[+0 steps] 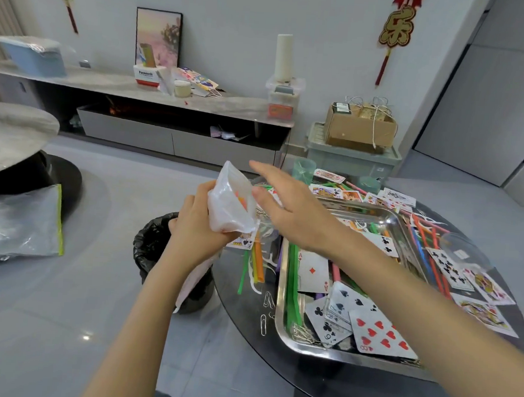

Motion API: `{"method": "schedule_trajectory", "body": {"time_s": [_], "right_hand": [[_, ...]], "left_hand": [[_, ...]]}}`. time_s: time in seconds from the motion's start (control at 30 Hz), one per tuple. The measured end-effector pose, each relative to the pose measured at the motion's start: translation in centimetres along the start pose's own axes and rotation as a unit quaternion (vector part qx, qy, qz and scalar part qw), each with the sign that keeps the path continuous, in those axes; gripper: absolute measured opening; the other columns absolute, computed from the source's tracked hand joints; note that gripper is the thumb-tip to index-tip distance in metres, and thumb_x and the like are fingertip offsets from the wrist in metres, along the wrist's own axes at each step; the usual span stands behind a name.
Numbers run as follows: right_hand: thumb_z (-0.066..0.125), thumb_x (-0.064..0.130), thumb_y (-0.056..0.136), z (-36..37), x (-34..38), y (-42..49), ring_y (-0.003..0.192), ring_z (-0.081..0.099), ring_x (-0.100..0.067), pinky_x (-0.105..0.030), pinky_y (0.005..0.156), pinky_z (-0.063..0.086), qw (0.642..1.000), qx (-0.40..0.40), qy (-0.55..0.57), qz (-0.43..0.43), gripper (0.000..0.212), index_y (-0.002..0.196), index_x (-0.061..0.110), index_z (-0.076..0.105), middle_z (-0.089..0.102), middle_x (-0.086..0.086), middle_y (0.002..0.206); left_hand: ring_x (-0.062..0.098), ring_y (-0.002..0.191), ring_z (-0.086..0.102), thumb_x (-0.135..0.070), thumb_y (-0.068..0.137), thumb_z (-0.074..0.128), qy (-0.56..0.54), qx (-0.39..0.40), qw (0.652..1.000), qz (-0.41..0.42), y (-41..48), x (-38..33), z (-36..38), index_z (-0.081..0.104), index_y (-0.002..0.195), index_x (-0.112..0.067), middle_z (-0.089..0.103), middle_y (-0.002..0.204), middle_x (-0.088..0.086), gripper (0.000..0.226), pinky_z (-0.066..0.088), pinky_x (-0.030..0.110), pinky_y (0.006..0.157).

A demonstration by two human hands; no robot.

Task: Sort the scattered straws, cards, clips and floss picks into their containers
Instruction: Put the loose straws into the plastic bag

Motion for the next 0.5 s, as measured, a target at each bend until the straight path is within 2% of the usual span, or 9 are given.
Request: {"method": "schedule_trajectory", "body": {"time_s": [0.07, 0.1, 0.17, 0.2, 0.23, 0.27, 0.33, 0.43, 0.5], "right_hand": [[0.036, 0.021, 0.103, 2.0, 1.2, 0.1, 0.14, 0.026, -0.012, -0.008, 0.107, 0.012, 0.998, 0.038, 0.002, -0.049, 0.042, 0.141, 0.005, 0.04, 0.035, -0.005, 0.151], [0.036, 0.02, 0.103, 2.0, 1.0, 0.1, 0.138, 0.029, -0.012, -0.012, 0.11, 0.015, 0.998, 0.021, 0.02, -0.047, 0.04, 0.139, 0.006, 0.043, 0.039, -0.005, 0.149], [0.038, 0.021, 0.102, -0.1, -1.2, 0.2, 0.124, 0.046, -0.01, -0.017, 0.103, 0.034, 0.993, -0.096, 0.064, 0.006, 0.036, 0.133, 0.009, 0.052, 0.052, -0.003, 0.137], [0.04, 0.021, 0.101, -1.1, -3.0, -0.1, 0.113, 0.054, -0.011, -0.019, 0.095, 0.042, 0.986, -0.142, 0.062, 0.053, 0.032, 0.128, 0.011, 0.056, 0.059, -0.002, 0.127], [0.042, 0.02, 0.1, -1.6, -5.0, -0.5, 0.104, 0.058, -0.014, -0.025, 0.089, 0.047, 0.982, -0.154, 0.017, 0.105, 0.028, 0.121, 0.011, 0.059, 0.064, -0.003, 0.117], [0.046, 0.019, 0.098, -1.4, -6.9, -0.9, 0.099, 0.06, -0.019, -0.034, 0.086, 0.05, 0.977, -0.121, -0.07, 0.159, 0.025, 0.114, 0.009, 0.062, 0.066, -0.006, 0.11], [0.051, 0.016, 0.093, 0.4, -10.2, -2.2, 0.092, 0.063, -0.028, -0.041, 0.082, 0.052, 0.951, -0.017, -0.199, 0.234, 0.02, 0.099, 0.004, 0.065, 0.068, -0.012, 0.097], [0.057, 0.016, 0.087, 3.6, -12.4, -3.7, 0.071, 0.062, -0.028, -0.036, 0.065, 0.053, 0.943, 0.041, -0.169, 0.283, 0.02, 0.074, 0.001, 0.062, 0.064, -0.016, 0.072], [0.06, 0.02, 0.087, 5.2, -13.3, -3.9, 0.053, 0.045, -0.02, -0.029, 0.047, 0.036, 0.941, 0.061, -0.158, 0.294, 0.036, 0.058, 0.01, 0.041, 0.043, -0.007, 0.055]], "left_hand": [[0.021, 0.105, 0.05, -0.035, 0.067, 0.079, 0.014, -0.01, 1.0, -0.009, -0.1, 0.1, 0.0, 0.031, 0.131, -0.037, 0.047, 0.116, -0.003, 0.08, 0.041, 0.048, 0.094], [0.02, 0.104, 0.049, -0.036, 0.067, 0.078, 0.017, -0.015, 1.0, -0.01, -0.2, 0.2, -0.1, 0.031, 0.131, -0.039, 0.046, 0.115, -0.005, 0.079, 0.04, 0.045, 0.094], [0.018, 0.104, 0.044, -0.039, 0.068, 0.076, 0.042, -0.022, 0.999, -0.002, -0.4, 0.4, -0.1, 0.029, 0.131, -0.041, 0.043, 0.112, -0.007, 0.079, 0.03, 0.037, 0.091], [0.018, 0.105, 0.042, -0.04, 0.069, 0.074, 0.065, -0.021, 0.998, 0.007, -0.7, 0.6, -0.1, 0.028, 0.133, -0.041, 0.042, 0.112, -0.006, 0.079, 0.024, 0.035, 0.089], [0.018, 0.107, 0.041, -0.039, 0.069, 0.073, 0.089, -0.018, 0.996, 0.02, -0.8, 0.6, 0.0, 0.027, 0.134, -0.041, 0.042, 0.111, -0.006, 0.08, 0.021, 0.034, 0.088], [0.018, 0.107, 0.04, -0.039, 0.069, 0.073, 0.11, -0.014, 0.993, 0.033, -0.9, 0.7, 0.1, 0.027, 0.136, -0.041, 0.042, 0.111, -0.004, 0.081, 0.02, 0.034, 0.088], [0.021, 0.107, 0.041, -0.037, 0.069, 0.073, 0.137, -0.005, 0.989, 0.052, -0.9, 0.8, 0.4, 0.027, 0.137, -0.042, 0.042, 0.108, -0.003, 0.082, 0.02, 0.035, 0.089], [0.022, 0.107, 0.042, -0.04, 0.072, 0.073, 0.155, -0.01, 0.986, 0.063, -0.6, 1.0, 0.5, 0.026, 0.138, -0.041, 0.043, 0.108, -0.002, 0.081, 0.02, 0.036, 0.089], [0.022, 0.107, 0.043, -0.043, 0.074, 0.072, 0.154, -0.02, 0.986, 0.066, -0.5, 1.0, 0.5, 0.026, 0.138, -0.042, 0.044, 0.108, -0.002, 0.078, 0.019, 0.036, 0.089]]}}
Point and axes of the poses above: each hand's wrist, its own y-axis towards the middle knuckle, its own z-axis out of the palm, x = y × z, the point moved 7 cm from there along y, towards the middle knuckle
